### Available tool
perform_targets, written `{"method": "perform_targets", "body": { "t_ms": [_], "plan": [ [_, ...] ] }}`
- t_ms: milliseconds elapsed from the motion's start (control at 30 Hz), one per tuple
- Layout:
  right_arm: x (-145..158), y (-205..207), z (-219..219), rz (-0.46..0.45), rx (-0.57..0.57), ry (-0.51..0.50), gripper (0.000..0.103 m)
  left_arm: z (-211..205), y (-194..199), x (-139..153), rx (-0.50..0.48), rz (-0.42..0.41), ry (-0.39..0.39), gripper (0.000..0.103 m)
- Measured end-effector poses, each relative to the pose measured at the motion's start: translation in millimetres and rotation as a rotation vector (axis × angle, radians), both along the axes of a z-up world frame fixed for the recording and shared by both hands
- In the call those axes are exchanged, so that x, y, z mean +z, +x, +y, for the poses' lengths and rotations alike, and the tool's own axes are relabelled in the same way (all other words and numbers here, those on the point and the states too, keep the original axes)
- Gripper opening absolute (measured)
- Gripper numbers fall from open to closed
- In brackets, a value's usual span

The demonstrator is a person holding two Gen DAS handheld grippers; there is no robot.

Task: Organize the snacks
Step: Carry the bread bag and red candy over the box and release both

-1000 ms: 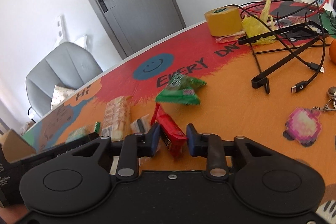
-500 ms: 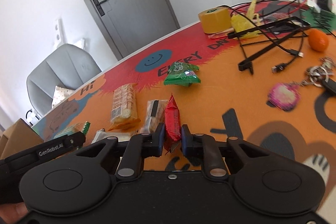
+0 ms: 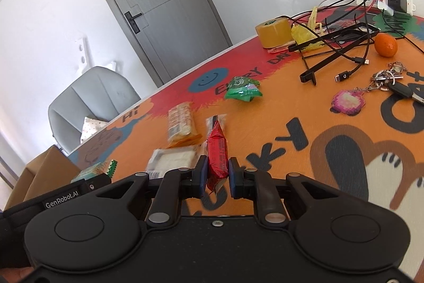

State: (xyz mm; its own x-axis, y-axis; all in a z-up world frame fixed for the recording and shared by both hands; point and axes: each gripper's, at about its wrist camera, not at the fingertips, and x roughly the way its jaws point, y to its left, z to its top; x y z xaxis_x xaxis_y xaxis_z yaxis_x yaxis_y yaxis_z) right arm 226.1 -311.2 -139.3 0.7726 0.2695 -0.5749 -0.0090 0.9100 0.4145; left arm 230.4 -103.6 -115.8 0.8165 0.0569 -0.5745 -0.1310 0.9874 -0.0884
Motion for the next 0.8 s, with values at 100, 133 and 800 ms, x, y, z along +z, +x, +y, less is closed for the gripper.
{"method": "perform_targets", "body": {
  "t_ms": [100, 133, 800],
  "plan": [
    [1.8, -8.3, 2.7, -0.002, 0.01, 0.013, 0.018, 1.5, -10.3, 3.7, -0.002, -0.011, -0.006, 0.052],
    [3.0, -11.1, 4.0, -0.007, 0.009, 0.007, 0.018, 2.1, -13.8, 5.0, -0.002, -0.017, -0.008, 0.052],
    [51.3, -72.6, 36.8, -0.144, 0.101, 0.026, 0.018, 27.0, -98.6, 53.3, 0.055, -0.156, -0.015, 0.052]
  ]
}}
